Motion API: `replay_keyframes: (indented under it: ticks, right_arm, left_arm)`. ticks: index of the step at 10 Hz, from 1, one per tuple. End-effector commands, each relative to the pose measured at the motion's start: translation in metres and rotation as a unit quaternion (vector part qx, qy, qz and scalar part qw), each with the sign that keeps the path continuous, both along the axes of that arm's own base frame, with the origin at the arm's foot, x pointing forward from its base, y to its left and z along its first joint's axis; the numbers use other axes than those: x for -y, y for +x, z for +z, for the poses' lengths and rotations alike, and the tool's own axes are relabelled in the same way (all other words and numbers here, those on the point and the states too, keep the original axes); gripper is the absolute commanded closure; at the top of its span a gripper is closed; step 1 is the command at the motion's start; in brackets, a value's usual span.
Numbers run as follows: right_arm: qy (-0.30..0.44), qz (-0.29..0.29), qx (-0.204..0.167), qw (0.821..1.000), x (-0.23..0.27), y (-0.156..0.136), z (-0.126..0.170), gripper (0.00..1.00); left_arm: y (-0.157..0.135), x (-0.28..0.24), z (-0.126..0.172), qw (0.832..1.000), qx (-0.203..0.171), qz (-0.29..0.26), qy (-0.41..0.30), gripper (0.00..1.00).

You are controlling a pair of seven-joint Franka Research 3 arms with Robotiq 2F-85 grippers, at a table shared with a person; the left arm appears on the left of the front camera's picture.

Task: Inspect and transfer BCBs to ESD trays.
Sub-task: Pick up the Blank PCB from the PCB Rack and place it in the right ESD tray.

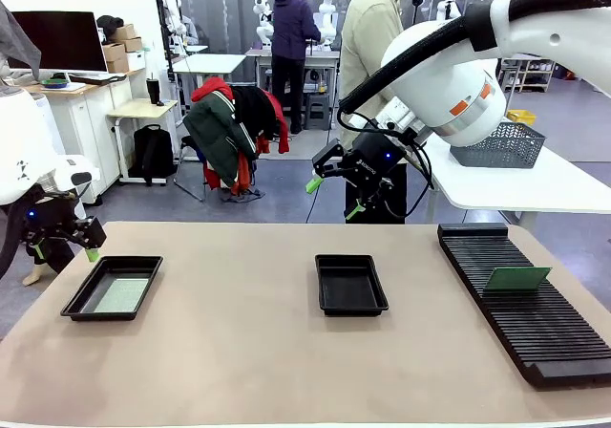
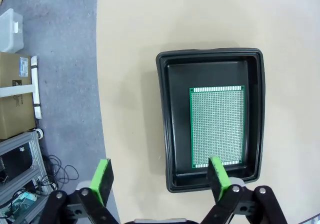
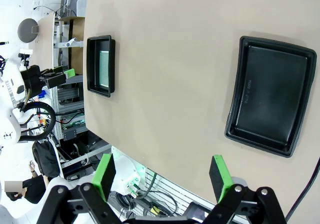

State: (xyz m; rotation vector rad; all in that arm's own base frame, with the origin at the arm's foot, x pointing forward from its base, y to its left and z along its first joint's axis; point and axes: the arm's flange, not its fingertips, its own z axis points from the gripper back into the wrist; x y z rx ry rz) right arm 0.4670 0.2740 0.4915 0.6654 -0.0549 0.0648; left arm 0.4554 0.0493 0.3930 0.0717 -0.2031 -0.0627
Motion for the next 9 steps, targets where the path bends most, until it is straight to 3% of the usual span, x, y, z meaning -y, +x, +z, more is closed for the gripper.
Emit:
replay_keyframes:
  ticks: [1,9]
  right_arm:
    - [-0.013,-0.012,0.001,1.000,-0.0026,0.0020,0.0005,0.00]
    - [-0.013,-0.012,0.001,1.000,-0.0026,0.0020,0.0005,0.00]
  left_arm:
    - [0.0012,-0.0009,-0.0010,1.000,0.005,0.000,0.000,0.00]
    - [0.0012,-0.0009,-0.0010,1.000,0.005,0.000,0.000,0.00]
